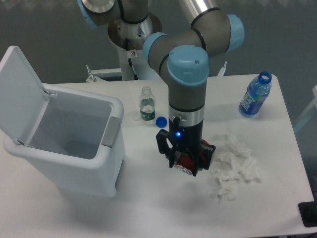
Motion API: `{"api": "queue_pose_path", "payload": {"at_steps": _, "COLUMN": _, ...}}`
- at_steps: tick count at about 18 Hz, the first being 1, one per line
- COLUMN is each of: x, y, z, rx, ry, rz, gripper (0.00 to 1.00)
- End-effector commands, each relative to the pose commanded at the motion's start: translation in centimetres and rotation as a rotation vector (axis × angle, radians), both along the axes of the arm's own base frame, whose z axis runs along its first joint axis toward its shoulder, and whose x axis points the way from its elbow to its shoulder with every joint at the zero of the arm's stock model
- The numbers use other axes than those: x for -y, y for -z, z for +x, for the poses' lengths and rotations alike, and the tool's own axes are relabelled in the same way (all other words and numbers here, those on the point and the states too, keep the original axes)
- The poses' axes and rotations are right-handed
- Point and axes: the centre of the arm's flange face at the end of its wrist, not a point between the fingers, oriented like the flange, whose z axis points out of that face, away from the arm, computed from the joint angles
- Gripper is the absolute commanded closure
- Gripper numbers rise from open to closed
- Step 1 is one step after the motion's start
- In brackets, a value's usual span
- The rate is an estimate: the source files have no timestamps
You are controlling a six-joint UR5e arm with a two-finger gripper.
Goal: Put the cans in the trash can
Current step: 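Close the gripper on the red can and lift it off the table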
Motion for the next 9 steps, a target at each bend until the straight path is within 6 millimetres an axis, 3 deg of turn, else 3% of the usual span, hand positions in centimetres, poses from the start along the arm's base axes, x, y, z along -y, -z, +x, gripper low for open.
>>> {"api": "queue_pose_path", "payload": {"at_steps": 9, "x": 0.9, "y": -1.0, "z": -0.6, "rx": 0.012, "ry": -0.019, "rz": 0.038, "gripper": 0.44}}
